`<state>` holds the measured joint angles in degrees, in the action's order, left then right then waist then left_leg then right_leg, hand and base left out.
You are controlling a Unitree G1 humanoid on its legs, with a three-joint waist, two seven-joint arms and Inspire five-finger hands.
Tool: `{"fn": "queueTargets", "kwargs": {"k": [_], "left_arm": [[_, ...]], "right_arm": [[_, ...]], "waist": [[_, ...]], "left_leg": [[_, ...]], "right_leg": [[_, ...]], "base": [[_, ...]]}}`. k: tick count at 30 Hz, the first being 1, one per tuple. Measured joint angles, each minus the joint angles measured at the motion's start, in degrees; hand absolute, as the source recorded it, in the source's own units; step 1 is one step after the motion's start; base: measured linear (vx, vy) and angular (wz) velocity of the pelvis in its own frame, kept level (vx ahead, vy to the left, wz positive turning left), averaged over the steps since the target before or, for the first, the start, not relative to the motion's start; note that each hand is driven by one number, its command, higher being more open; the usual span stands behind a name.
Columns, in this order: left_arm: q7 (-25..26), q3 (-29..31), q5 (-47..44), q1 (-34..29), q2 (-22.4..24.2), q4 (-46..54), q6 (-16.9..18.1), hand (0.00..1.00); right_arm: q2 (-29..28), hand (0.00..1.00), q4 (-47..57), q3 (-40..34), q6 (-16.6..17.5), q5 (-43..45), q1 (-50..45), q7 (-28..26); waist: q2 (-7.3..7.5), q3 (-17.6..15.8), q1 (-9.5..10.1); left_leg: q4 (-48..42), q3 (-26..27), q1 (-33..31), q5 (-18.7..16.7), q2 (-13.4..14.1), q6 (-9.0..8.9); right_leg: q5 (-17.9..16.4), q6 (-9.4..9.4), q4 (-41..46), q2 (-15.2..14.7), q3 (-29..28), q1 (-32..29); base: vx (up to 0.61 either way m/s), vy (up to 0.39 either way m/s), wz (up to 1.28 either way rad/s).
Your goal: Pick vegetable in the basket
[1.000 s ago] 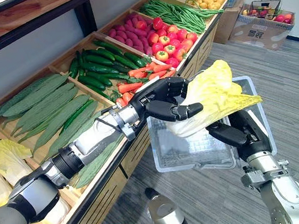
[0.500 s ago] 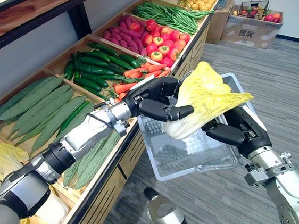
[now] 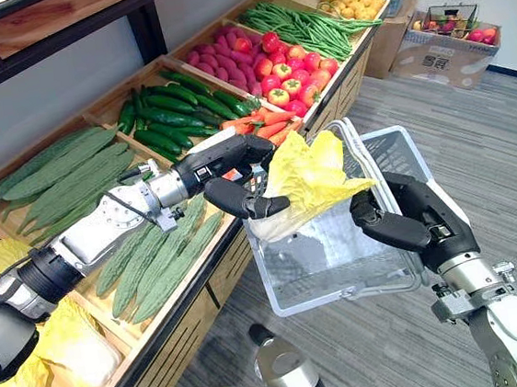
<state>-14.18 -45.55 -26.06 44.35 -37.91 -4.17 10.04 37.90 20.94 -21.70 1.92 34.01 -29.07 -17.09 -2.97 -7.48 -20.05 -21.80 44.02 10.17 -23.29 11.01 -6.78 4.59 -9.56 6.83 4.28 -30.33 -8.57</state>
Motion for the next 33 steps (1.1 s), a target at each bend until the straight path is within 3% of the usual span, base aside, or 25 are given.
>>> {"fn": "queueTargets", "kwargs": {"k": [9, 15, 22, 33], "left_arm": [[-0.4, 1.7, 2.1, -5.0, -0.8, 1.6, 1.3, 0.0], [-1.1, -3.5, 5.2, -6.4, 0.3, 1.8, 1.3, 0.0], [-2.8, -12.1, 11.2, -7.6, 8.1, -1.4, 1.3, 0.0], [-1.7, -13.4, 19.8, -8.6, 20.0, -11.9, 1.5, 0.0]], "right_arm": [[-0.5, 0.0, 0.0, -0.2, 0.0, -0.1, 0.0, -0.1], [-0.7, 0.0, 0.1, -0.3, 0.0, -1.6, 0.0, -0.1], [-2.2, 0.0, 1.8, -0.1, 0.0, -2.2, 0.1, -0.7], [-2.3, 0.0, 1.8, 0.3, 0.0, -4.5, 0.1, -1.2]], "waist": [[0.04, 0.0, -0.27], [0.24, 0.0, -0.7], [0.49, 0.0, -1.4], [0.7, -0.1, -2.29]], "left_leg": [[0.0, -0.4, -0.3, 0.1, 0.0, 0.03], [0.0, -0.4, -0.4, 0.1, 0.0, 0.02], [-0.4, -0.4, -0.8, -0.1, 0.1, 0.05], [-1.6, -0.3, -1.1, -0.5, 0.6, 0.18]], "right_leg": [[0.0, 0.02, -0.2, -0.1, 0.2, 0.0], [0.0, 0.01, -0.4, -0.2, 0.3, 0.0], [0.0, 0.01, -0.4, -0.2, 0.2, -0.3], [0.0, 0.0, -0.2, 0.0, 0.1, -0.5]], "base": [[0.05, 0.027, 0.02], [0.06, 0.036, 0.0], [0.05, 0.033, 0.0], [0.05, 0.035, -0.01]]}}
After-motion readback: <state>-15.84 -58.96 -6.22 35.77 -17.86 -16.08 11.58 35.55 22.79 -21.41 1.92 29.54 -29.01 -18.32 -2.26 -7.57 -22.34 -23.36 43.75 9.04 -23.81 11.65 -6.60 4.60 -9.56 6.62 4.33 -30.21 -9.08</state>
